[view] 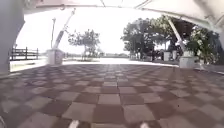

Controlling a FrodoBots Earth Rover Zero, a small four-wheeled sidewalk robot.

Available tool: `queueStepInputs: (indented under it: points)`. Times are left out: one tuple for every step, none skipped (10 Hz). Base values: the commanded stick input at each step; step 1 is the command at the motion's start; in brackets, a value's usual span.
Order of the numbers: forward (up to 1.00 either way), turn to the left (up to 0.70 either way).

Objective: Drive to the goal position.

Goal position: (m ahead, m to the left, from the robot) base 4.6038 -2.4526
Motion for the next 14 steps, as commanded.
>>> queueStepInputs:
  points:
    - [1.0, 0.0]
    - [1.0, 0.0]
    - [1.0, 0.0]
    - [1.0, 0.0]
    - [1.0, 0.0]
    - [1.0, -0.16]
    - [1.0, -0.4]
    - [1.0, -0.23]
    - [1.0, 0.0]
    - [1.0, 0.0]
    - [1.0, 0.0]
    - [1.0, 0.0]
    - [1.0, 0.0]
    - [1.0, 0.0]
